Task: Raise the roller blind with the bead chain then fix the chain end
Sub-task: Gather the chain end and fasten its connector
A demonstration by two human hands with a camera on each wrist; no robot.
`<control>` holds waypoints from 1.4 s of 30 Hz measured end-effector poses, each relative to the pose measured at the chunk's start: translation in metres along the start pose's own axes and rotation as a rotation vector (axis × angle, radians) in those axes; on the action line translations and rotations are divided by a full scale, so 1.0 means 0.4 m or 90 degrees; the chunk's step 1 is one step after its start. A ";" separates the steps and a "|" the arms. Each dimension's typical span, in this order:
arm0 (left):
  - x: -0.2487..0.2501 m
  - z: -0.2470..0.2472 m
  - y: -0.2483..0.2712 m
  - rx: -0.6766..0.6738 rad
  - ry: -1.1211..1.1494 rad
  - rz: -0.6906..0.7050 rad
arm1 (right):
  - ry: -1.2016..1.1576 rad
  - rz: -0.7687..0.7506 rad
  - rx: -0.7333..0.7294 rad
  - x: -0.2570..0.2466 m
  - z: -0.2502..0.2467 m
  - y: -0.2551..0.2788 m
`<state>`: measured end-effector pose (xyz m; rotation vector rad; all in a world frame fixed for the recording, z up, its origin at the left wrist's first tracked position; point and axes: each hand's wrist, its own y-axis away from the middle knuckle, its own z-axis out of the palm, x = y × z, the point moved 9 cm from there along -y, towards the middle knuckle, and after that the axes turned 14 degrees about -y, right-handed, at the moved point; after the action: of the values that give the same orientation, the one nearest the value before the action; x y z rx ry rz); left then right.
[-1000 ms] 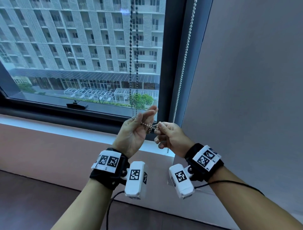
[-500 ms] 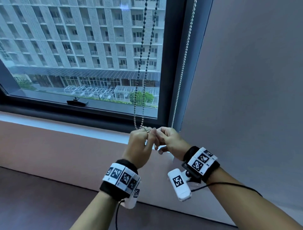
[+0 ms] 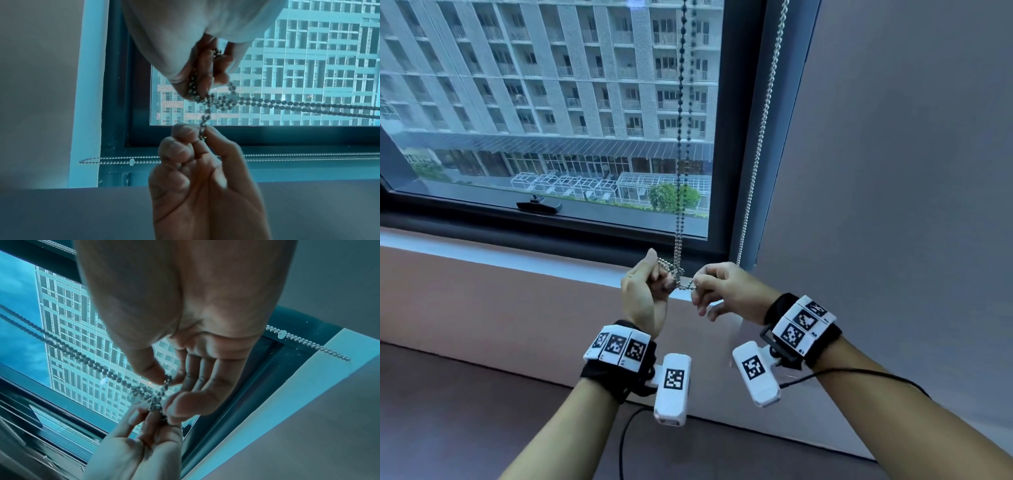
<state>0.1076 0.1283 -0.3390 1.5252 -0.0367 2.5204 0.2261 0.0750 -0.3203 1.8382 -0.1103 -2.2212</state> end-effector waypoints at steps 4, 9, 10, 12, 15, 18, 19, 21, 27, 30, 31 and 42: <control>-0.015 0.022 -0.002 -0.063 -0.018 -0.021 | 0.027 0.009 -0.047 0.006 0.015 0.003; -0.085 -0.004 0.007 -0.069 -0.100 -0.059 | 0.104 0.004 -0.047 0.036 0.011 0.004; -0.102 -0.015 0.008 -0.064 -0.129 -0.069 | 0.122 0.003 -0.036 0.043 0.004 0.003; -0.133 -0.024 0.015 -0.073 -0.182 -0.094 | 0.153 0.000 -0.014 0.055 -0.011 0.002; -0.159 -0.022 0.019 -0.087 -0.197 -0.129 | 0.215 0.016 -0.007 0.074 -0.019 -0.005; -0.159 -0.022 0.016 -0.078 -0.201 -0.138 | 0.236 0.038 -0.013 0.093 -0.018 -0.007; -0.159 -0.021 0.014 -0.079 -0.207 -0.139 | 0.230 0.041 -0.014 0.096 -0.019 -0.008; -0.161 -0.022 0.011 -0.081 -0.217 -0.143 | 0.219 0.045 -0.021 0.099 -0.016 -0.007; -0.153 -0.023 -0.002 -0.068 -0.220 -0.131 | 0.309 -0.012 -0.009 0.093 -0.028 -0.018; -0.157 -0.024 -0.006 -0.071 -0.231 -0.130 | 0.314 -0.016 0.001 0.090 -0.031 -0.024; -0.158 -0.024 -0.006 -0.071 -0.230 -0.131 | 0.304 -0.012 0.006 0.092 -0.031 -0.025; -0.157 -0.012 -0.013 -0.075 -0.222 -0.131 | 0.255 -0.038 0.006 0.103 -0.027 -0.026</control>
<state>0.1328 0.1245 -0.3969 1.7974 -0.0717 2.0376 0.2281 0.0760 -0.3639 2.2747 0.0089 -1.8417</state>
